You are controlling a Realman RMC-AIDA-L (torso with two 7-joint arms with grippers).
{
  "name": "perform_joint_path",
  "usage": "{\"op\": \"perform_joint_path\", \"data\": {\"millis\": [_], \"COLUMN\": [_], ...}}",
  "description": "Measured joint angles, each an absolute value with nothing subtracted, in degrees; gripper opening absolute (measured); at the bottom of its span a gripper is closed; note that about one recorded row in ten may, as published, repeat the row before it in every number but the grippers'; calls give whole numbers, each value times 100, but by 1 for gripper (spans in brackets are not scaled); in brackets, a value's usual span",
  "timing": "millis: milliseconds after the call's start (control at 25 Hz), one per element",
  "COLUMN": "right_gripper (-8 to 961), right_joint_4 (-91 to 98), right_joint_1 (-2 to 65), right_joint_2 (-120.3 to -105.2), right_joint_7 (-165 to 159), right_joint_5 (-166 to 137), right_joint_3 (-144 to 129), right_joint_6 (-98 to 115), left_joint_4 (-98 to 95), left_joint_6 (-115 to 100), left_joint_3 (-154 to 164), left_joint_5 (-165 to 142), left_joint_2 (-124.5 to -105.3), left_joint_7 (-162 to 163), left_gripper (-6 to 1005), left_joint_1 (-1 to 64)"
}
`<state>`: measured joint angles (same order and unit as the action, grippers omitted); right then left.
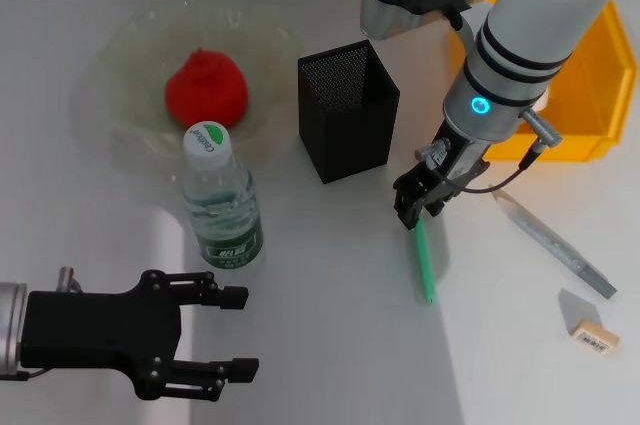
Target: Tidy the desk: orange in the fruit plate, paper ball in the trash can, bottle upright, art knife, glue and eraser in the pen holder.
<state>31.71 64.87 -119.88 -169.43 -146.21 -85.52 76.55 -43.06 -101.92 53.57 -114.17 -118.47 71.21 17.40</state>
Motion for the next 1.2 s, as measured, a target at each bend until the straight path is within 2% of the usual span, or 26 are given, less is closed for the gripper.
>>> {"op": "perform_joint_path", "data": {"millis": [400,640,1200], "right_gripper": [292,201,107], "right_joint_4": [3185,3171,3164], "right_joint_1": [6486,6486,6486], "right_joint_2": [-11988,-11988,-11988], "right_joint_7": [-16945,-16946,-16945], "right_joint_5": [-14622,-14616,-14606], "right_joint_3": [-8696,-8701,-8701], "right_joint_6": [7639,7610,7612], "left_joint_4": [-4304,-4257,-4246], "left_joint_6": [-10185,-10186,-10186], "left_joint_3": [5370,5371,5370], "left_joint_5": [-11417,-11417,-11417], "left_joint_2": [-11847,-11848,-11848], "left_joint_7": [7105,7079,7060], "left_gripper": [768,768,768], "left_joint_1": [1749,1762,1776]}}
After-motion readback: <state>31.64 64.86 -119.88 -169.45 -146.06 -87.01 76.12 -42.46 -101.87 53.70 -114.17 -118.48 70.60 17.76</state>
